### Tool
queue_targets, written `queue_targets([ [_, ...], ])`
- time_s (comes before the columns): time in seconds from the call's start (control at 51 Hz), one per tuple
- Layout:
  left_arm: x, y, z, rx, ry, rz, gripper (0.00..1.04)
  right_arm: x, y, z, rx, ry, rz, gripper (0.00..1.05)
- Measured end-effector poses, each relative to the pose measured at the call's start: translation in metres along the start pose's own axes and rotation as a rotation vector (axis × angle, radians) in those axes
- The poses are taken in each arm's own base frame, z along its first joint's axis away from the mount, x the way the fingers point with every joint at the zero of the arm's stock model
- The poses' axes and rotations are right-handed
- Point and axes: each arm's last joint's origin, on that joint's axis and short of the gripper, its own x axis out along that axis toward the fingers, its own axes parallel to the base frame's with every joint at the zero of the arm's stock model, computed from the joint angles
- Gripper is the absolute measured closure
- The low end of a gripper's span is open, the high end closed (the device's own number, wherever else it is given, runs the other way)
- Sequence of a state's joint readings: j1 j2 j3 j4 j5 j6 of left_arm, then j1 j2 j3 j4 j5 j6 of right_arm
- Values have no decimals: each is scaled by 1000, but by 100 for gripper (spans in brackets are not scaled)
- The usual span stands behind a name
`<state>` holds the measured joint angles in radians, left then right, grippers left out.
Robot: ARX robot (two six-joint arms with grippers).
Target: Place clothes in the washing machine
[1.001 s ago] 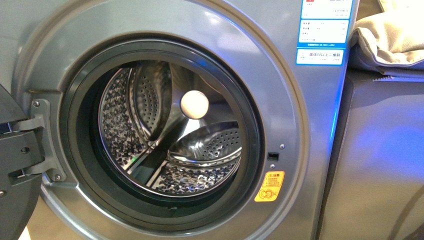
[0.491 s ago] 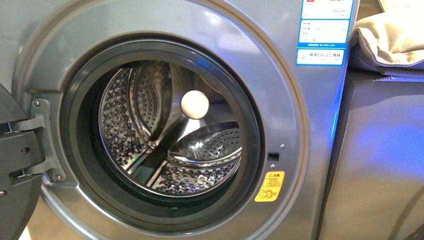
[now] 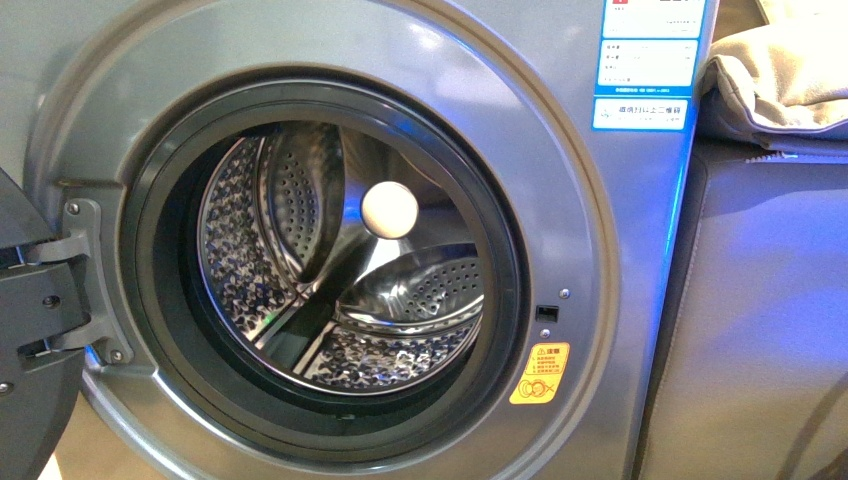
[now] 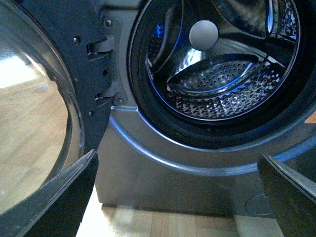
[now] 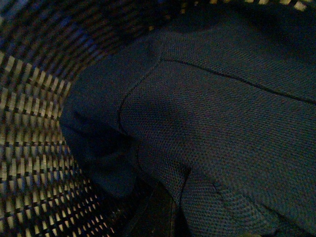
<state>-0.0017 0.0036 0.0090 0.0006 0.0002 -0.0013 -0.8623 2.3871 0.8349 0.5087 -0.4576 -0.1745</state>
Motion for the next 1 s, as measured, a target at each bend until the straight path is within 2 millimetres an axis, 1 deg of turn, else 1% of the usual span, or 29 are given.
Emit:
queue_targets([
  [0.118,0,0,0,0,0,0,7,-41,1,17,0,-84,34,100],
  [0.137,0,0,0,0,0,0,7,-44,2,19,-1,-91,37,100],
  [0.216,0,0,0,0,0,0,7,-73,5,33,-12,-155,58,100],
  [0.255,0,0,0,0,0,0,7,-91,7,43,-23,-196,76,100],
  [0.275,0,0,0,0,0,0,7,-95,8,46,-26,-205,78,100],
  [0.412,0,0,0,0,0,0,7,-147,22,76,-89,-333,114,100],
  [0.432,0,0,0,0,0,0,7,-150,23,77,-94,-342,116,100],
  [0.589,0,0,0,0,0,0,7,-202,46,102,-180,-459,161,100],
  [0.608,0,0,0,0,0,0,7,-205,48,104,-186,-466,163,100],
  [0.687,0,0,0,0,0,0,7,-230,61,116,-234,-526,187,100],
  [0.706,0,0,0,0,0,0,7,-233,63,118,-238,-533,189,100],
  [0.765,0,0,0,0,0,0,7,-253,73,132,-275,-586,193,100],
  [0.785,0,0,0,0,0,0,7,-257,75,134,-284,-597,193,100],
  [0.844,0,0,0,0,0,0,7,-277,86,151,-323,-652,194,100],
  [0.863,0,0,0,0,0,0,7,-280,88,154,-329,-661,194,100],
  [1.001,0,0,0,0,0,0,7,-325,114,195,-401,-771,188,100],
])
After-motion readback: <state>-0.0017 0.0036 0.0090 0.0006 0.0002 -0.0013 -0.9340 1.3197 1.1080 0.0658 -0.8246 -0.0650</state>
